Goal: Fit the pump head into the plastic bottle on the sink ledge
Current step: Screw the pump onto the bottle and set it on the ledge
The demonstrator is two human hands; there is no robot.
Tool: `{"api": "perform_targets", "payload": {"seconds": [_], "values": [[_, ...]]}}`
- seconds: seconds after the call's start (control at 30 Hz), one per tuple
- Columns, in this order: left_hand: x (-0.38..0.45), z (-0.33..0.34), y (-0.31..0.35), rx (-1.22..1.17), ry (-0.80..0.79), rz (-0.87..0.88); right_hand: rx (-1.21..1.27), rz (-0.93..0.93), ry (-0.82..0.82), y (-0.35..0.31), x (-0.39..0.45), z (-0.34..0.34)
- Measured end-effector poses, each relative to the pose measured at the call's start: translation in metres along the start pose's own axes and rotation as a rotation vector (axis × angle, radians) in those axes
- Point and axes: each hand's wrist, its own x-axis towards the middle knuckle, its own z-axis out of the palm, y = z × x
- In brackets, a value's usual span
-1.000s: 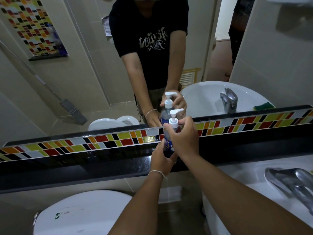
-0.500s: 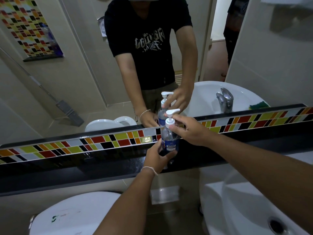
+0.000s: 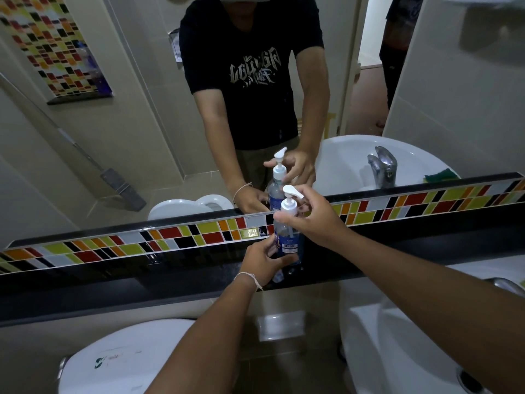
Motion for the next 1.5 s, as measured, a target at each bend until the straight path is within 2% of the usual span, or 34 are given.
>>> {"api": "perform_targets", "payload": {"seconds": [0.1, 0.17, 0.37, 0.73, 1.4, 1.5], "values": [[0.002, -0.002, -0.002, 0.004, -0.009, -0.011, -0.035, -0.035, -0.090, -0.002, -0.004, -0.008], [0.001, -0.002, -0.001, 0.010, -0.011, -0.011, -0.042, -0.030, -0.090, -0.003, -0.006, -0.008], [-0.002, 0.002, -0.002, 0.021, 0.013, 0.002, -0.120, -0.031, 0.097, 0.001, -0.008, 0.006], [-0.005, 0.006, 0.000, 0.047, 0.029, 0.000, -0.195, -0.068, 0.345, 0.005, -0.021, 0.028], [-0.007, 0.006, 0.007, 0.098, 0.034, -0.060, -0.134, -0.019, 0.286, 0.015, -0.019, 0.024], [-0.007, 0.005, 0.010, 0.118, 0.021, -0.058, -0.135, -0.005, 0.204, 0.022, -0.021, 0.019]]}}
